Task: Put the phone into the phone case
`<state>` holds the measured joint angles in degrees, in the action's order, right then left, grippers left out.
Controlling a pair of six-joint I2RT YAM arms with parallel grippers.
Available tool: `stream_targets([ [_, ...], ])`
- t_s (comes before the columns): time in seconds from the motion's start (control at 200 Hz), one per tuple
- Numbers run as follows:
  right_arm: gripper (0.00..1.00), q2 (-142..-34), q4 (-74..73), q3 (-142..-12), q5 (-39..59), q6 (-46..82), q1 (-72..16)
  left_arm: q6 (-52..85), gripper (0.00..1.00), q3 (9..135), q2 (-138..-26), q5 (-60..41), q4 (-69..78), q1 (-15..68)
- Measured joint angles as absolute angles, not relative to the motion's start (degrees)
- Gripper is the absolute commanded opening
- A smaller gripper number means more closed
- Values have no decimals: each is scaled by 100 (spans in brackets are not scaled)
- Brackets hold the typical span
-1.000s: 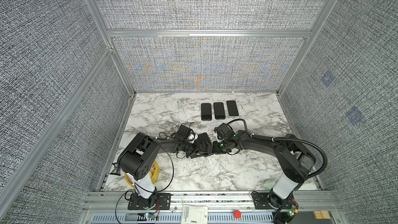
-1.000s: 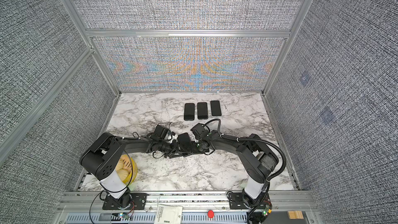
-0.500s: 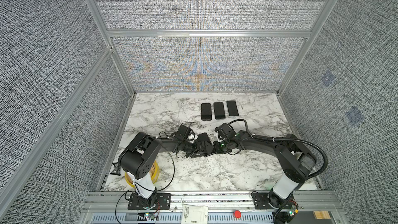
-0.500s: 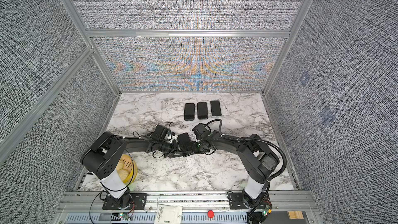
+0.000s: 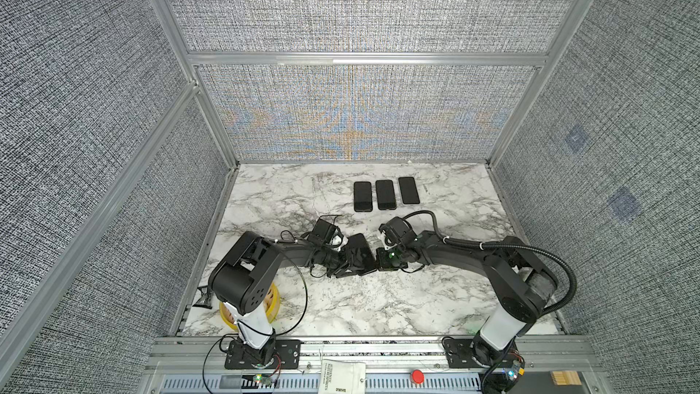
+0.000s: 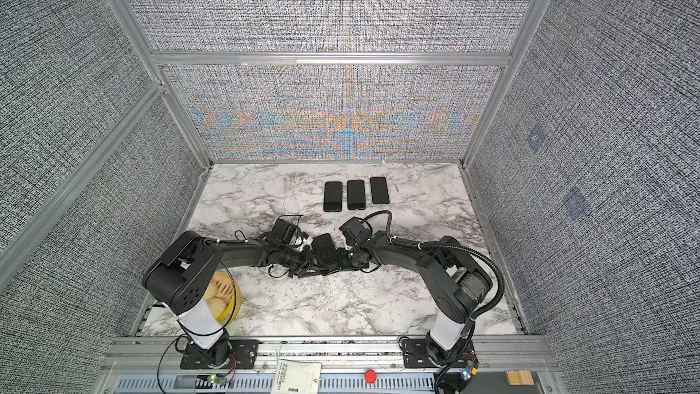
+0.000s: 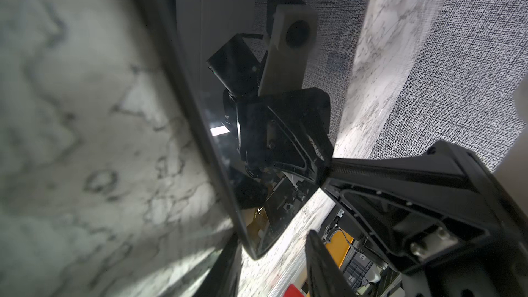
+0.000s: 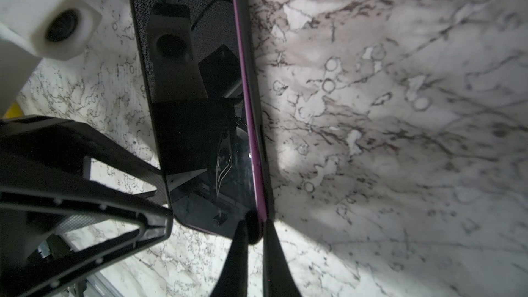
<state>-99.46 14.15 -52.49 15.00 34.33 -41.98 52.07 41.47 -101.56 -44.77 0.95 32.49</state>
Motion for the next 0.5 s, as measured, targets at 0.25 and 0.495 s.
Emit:
stream_targets([
  [0.25,8,-10033,1341,-5231,1455,3437,-4180,5201,40,4160,-10237,-4604,110,3225],
  [0.495,9,-10057,991,-5280,1691,3417,-4250,5190,40,4101,-10287,-4718,434,3275],
])
